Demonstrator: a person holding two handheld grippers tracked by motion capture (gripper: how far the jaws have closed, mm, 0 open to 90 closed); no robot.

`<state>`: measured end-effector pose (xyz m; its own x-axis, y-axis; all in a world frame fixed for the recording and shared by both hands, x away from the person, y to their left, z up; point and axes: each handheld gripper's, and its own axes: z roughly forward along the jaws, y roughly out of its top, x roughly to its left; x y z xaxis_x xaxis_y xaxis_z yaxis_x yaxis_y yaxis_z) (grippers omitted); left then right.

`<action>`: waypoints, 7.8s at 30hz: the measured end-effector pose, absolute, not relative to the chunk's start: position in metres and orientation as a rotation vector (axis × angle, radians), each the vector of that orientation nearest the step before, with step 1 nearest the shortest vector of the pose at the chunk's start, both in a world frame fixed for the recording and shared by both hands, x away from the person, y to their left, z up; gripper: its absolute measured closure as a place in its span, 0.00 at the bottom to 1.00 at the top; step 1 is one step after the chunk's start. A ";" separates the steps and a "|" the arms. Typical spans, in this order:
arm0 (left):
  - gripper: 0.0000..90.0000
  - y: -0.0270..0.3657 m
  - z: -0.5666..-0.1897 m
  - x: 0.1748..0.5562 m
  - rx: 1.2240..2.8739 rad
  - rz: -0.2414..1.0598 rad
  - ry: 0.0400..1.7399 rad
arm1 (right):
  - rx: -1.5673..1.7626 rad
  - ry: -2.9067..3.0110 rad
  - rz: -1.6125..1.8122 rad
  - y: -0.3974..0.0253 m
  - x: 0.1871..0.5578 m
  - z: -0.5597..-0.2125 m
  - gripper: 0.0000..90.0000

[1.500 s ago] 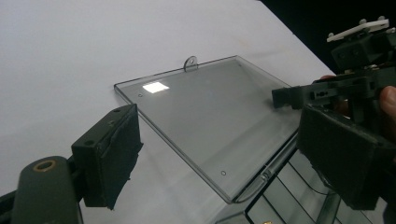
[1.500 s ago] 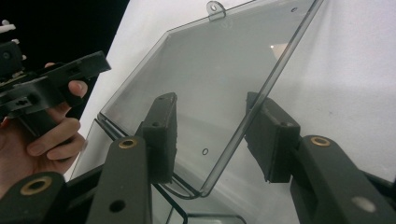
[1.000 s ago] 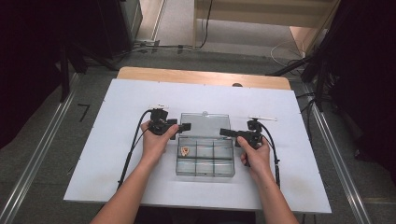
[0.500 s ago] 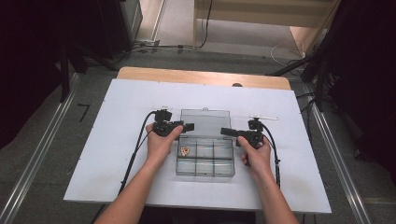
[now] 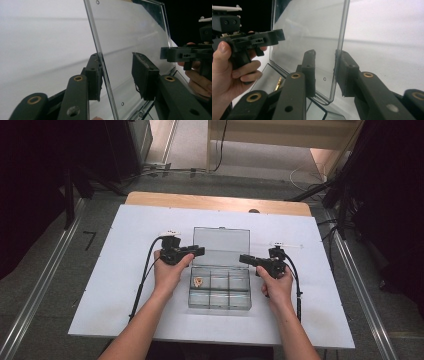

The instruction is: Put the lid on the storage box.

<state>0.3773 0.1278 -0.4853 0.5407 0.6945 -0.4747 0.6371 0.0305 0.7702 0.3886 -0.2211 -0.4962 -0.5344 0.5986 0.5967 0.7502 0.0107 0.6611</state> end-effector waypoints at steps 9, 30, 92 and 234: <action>0.73 0.131 -0.479 0.374 1.669 0.071 1.091 | -1.346 -2.192 -1.589 -0.224 0.385 -0.492 0.82; 0.69 0.129 -0.446 0.382 1.658 0.154 1.017 | -1.298 -2.339 -1.611 -0.221 0.377 -0.485 0.79; 0.80 0.147 -0.465 0.275 1.746 0.199 0.841 | -1.334 -2.497 -1.682 -0.207 0.322 -0.448 0.45; 0.99 0.162 -0.501 0.268 1.960 -0.027 0.764 | -1.180 -2.665 -1.458 -0.240 0.264 -0.491 0.98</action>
<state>0.2678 0.1623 -0.5011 0.8011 0.4989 -0.3307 0.5209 -0.3089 0.7957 0.2643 -0.2405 -0.4912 -0.7319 0.6423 0.2274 0.5379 0.3398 0.7715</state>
